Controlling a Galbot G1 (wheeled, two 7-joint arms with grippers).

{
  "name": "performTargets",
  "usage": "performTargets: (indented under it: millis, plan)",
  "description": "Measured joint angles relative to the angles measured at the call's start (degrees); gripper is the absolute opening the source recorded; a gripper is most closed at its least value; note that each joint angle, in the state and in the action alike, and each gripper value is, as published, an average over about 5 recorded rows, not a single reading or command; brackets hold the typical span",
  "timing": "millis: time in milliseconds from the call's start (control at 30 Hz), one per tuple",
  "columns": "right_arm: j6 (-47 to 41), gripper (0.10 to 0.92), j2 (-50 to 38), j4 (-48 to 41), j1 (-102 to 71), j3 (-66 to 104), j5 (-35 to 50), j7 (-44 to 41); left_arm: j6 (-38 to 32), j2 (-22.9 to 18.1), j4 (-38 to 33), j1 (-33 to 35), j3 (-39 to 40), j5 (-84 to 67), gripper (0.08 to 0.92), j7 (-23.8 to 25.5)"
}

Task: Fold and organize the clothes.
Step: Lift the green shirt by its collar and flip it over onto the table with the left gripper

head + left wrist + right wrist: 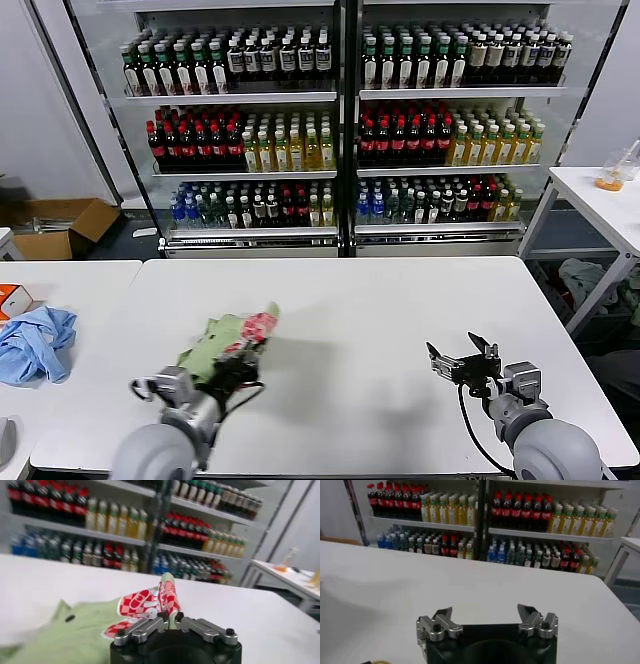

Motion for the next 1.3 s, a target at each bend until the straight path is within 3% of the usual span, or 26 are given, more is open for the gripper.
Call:
performTargets:
  millis: [433, 833, 1067, 1300]
  plan:
    - [0.27, 0.823, 0.17, -1.81, 1.73, -0.30, -0.05, -0.24, -0.17, -10.23, 7.29, -7.65, 13.17, -7.29, 0.114, -5.82]
    - [0.72, 0.823, 0.48, -2.35, 2.64, 0.33, 0.42, -0.90, -3.52, -19.36, 18.70, -14.86, 18.68, -12.86, 0.120, -6.29]
    - [1.10, 0.823, 0.38, -2.21, 2.56, 1.05, 1.17, -1.41, -6.46, -21.84, 23.12, -17.82, 19.49, -11.25, 0.288, -3.30]
    - [1.42, 0.823, 0.83, -2.57, 3.45, 0.19, 2.36, -1.69, -8.57, -20.76, 21.69, -17.64, 17.99, -8.60, 0.487, 0.44]
